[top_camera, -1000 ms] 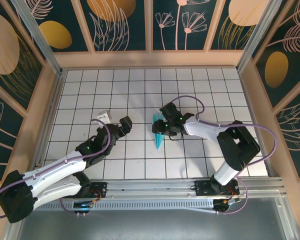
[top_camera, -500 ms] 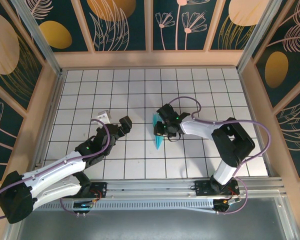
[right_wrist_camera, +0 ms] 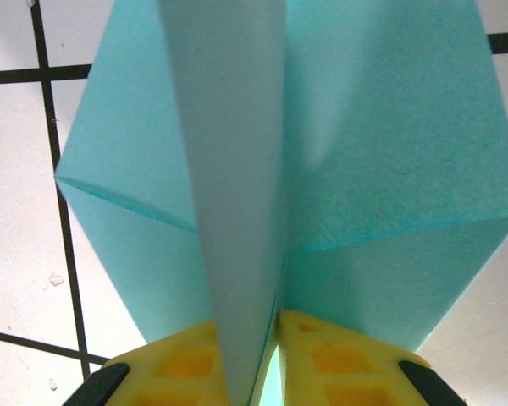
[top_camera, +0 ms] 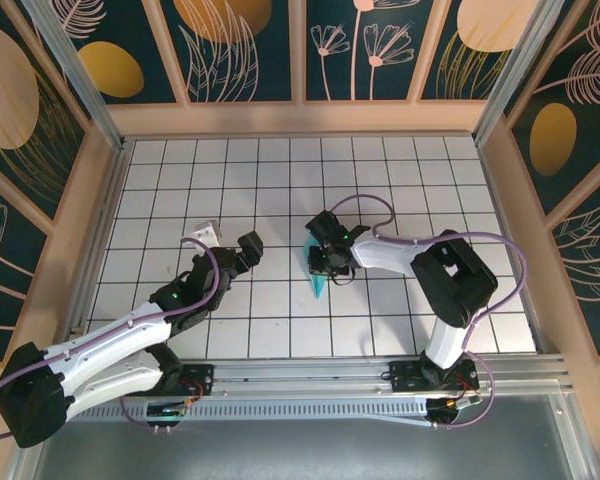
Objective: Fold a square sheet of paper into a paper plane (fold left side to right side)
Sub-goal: Pick up the paper plane at the center of the table, then place the paper plane at the top-center of the table.
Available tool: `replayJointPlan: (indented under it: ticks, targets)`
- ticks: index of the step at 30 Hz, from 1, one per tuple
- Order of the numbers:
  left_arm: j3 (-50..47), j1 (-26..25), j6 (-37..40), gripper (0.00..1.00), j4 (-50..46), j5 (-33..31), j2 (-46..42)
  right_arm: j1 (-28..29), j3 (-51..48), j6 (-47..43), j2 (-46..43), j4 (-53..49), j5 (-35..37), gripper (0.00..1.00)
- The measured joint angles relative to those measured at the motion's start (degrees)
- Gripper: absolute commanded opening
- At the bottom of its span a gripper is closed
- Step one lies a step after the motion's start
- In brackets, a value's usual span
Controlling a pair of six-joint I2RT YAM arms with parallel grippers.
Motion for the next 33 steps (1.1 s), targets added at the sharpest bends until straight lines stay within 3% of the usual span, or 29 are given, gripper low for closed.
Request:
replayJointPlan:
  ticks: [10, 17, 25, 33]
  targets:
    - [0.0, 0.0, 0.0, 0.99, 0.0, 0.0, -1.1, 0.5, 3.2, -0.2, 0.7, -4.2, 3.8, 0.00]
    - [0.0, 0.0, 0.9, 0.99, -0.3, -0.1, -3.4, -3.6, 13.7, -4.3, 1.7, -11.2, 7.5, 0.00]
    - [0.0, 0.1, 2.7, 0.99, -1.7, 0.0, -3.9, -11.2, 27.5, -10.1, 10.8, -18.6, 11.9, 0.00]
    - [0.0, 0.1, 3.2, 0.99, -2.0, 0.9, -3.8, -14.8, 34.2, -15.8, 17.7, -21.0, 12.0, 0.00]
